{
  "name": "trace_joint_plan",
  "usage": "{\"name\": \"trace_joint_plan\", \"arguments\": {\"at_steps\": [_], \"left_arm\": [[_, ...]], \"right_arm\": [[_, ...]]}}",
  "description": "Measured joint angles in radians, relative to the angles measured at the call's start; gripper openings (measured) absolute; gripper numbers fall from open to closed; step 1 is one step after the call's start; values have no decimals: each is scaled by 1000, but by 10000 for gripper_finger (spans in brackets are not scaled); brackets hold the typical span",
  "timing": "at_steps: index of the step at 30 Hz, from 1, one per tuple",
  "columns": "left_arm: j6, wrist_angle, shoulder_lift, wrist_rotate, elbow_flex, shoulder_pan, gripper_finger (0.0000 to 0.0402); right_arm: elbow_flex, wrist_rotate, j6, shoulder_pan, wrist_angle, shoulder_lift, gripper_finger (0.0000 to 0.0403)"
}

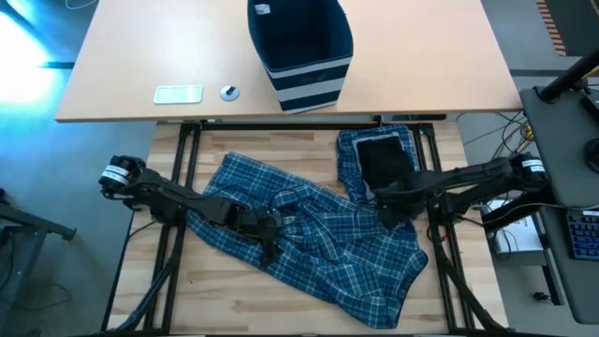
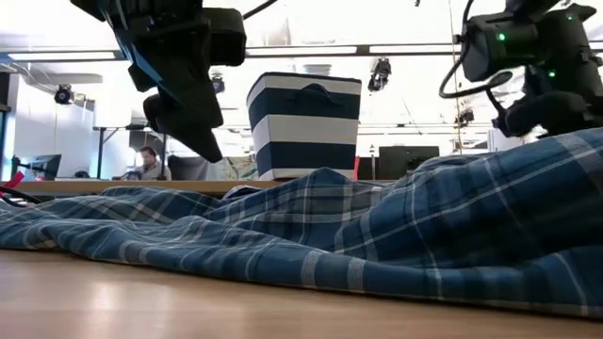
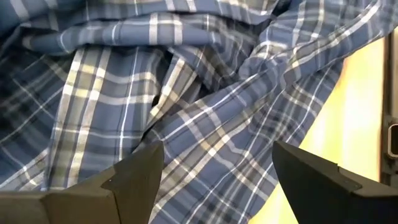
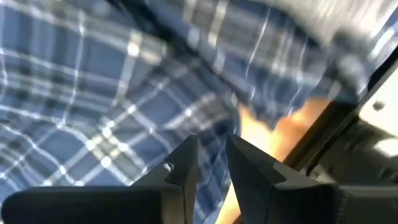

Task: Fold Laundry from Bin
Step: Fold the blue patterned long sleeve

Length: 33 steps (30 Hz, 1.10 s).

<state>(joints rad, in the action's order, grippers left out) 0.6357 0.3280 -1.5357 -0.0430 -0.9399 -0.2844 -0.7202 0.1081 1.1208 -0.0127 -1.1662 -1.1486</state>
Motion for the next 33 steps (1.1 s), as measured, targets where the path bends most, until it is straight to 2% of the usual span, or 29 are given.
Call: {"name": "trace_joint_plan", "arguments": {"at_steps": [2, 7, 10, 13, 19, 25, 33], "left_arm": [[-9, -2, -1, -1, 2, 0, 284], [-55, -35, -1, -1, 2, 0, 284], [-70, -49, -1, -1, 2, 1, 284], [-71, -52, -1, -1, 2, 1, 284], [-46, -51, -1, 0, 2, -7, 284], [-16, -50, -1, 3, 2, -18, 284], [5, -46, 4, 3, 2, -21, 284]], "right_arm": [[16, 35, 25, 0, -8, -5, 86], [25, -26, 65, 9, 3, -5, 131], [33, -24, 48, 22, 11, -21, 156], [40, -22, 21, 23, 16, -71, 159], [39, -38, -86, 16, 19, -206, 115], [-24, -7, -270, -58, -60, -228, 20], [-30, 167, -609, -218, -186, -224, 11]]}}
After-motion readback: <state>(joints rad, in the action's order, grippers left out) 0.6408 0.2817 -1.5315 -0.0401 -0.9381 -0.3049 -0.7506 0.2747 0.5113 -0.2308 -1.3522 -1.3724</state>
